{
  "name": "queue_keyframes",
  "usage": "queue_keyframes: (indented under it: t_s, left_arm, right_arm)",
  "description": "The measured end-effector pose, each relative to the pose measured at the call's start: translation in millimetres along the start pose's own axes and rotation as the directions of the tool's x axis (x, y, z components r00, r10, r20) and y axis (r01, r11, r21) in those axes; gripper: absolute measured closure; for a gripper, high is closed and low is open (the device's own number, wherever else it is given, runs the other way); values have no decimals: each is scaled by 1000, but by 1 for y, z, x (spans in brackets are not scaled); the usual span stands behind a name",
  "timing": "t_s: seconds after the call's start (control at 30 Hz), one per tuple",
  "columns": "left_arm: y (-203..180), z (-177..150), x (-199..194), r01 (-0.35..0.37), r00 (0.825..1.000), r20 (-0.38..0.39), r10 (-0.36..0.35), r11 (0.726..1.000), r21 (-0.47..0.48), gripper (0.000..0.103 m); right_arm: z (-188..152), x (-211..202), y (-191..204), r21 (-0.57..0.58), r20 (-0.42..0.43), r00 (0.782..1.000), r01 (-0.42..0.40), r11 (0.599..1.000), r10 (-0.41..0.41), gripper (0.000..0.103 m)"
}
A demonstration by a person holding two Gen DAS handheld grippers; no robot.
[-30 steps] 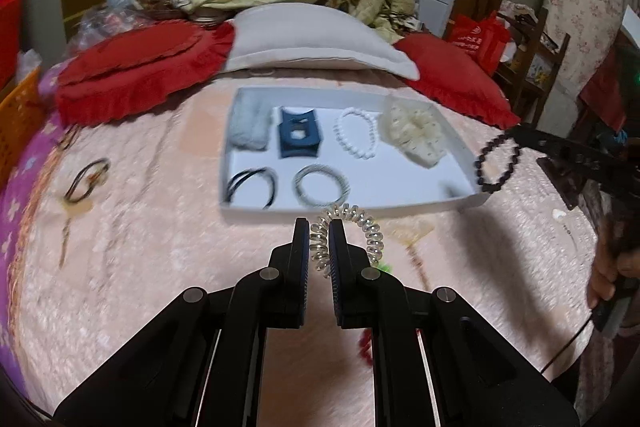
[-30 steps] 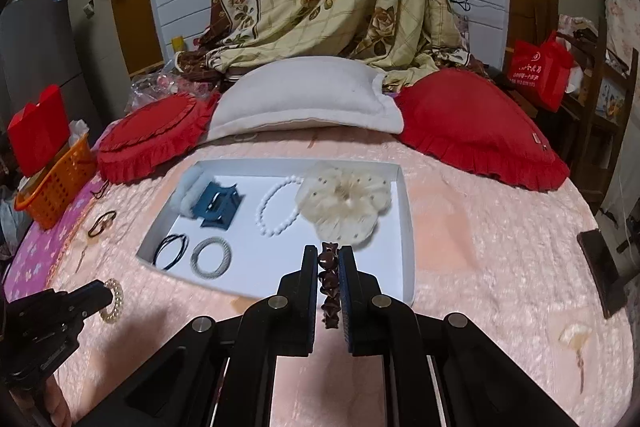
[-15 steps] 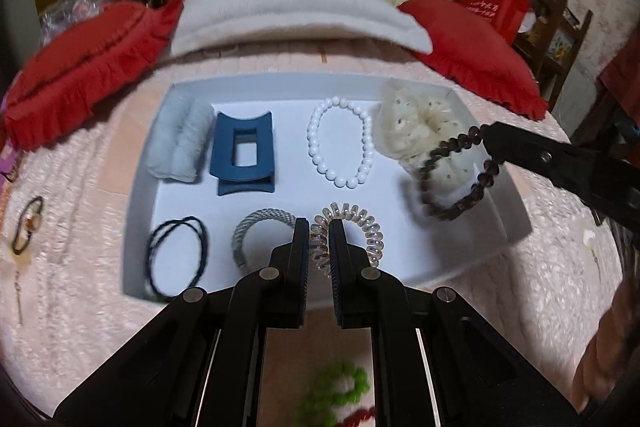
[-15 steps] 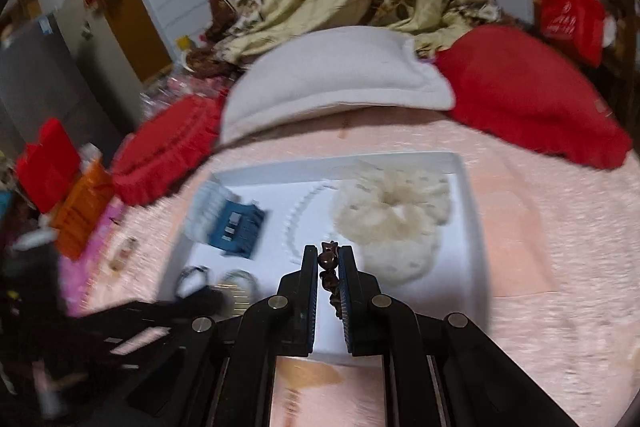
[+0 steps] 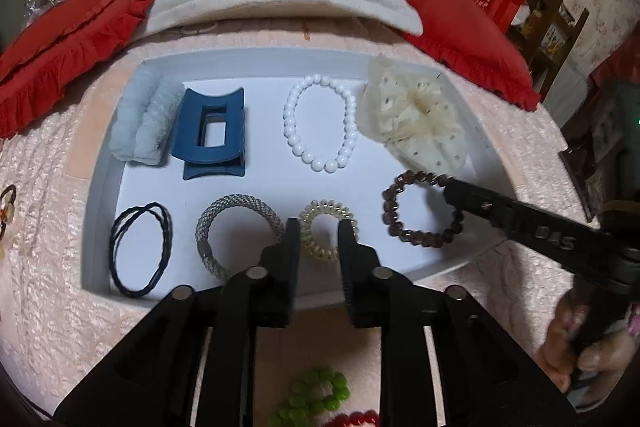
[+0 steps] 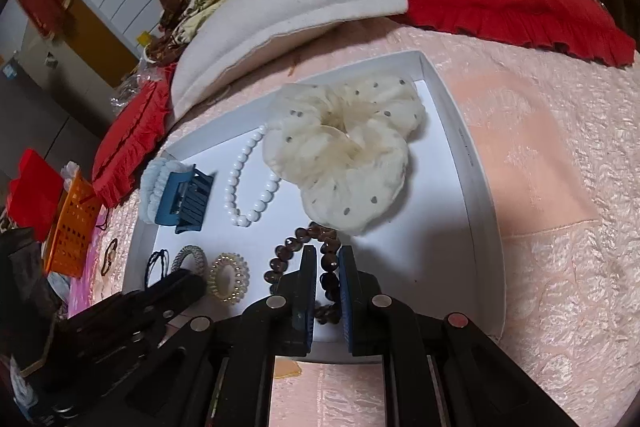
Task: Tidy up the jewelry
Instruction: 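Lower the gold coil into the tray with the left tool while the right tool lowers the wooden bracelet, then grasp the green bead bracelet with the left tool while the right tool grasps the red bead bracelet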
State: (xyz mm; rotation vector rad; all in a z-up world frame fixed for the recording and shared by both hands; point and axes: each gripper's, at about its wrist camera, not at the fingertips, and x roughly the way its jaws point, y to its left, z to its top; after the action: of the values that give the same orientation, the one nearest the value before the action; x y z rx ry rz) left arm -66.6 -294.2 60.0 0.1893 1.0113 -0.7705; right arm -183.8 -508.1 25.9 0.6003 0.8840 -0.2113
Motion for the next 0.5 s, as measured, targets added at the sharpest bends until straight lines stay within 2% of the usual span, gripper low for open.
queue_keyframes:
  t_s: [0.07,0.13,0.2,0.33,0.5]
  left_arm:
    - [0,-1,-14,6,1000,25,-6,1000,1,83]
    - [0,-5,-34,10,998,60,-10,1000,2,83]
    - [3,-10,-52,16,996,89,-15,1000,-7,83]
    - [15,-31,-87,-20,990,139,22,1000,-16,83]
    - [30,-69,-107,-98,979,180,100,995,-18,82]
  right_arm:
    - [0,-4,0,-5,9,1000,5,1000,-5,87]
    - [-2,-14,4,-21,37,999,-2,1000,3,72]
    - [-4,-25,8,-42,75,997,11,999,-7,66]
    - [-15,-49,16,-89,112,993,34,995,-24,65]
    - [-60,-81,26,-168,155,987,62,984,-36,65]
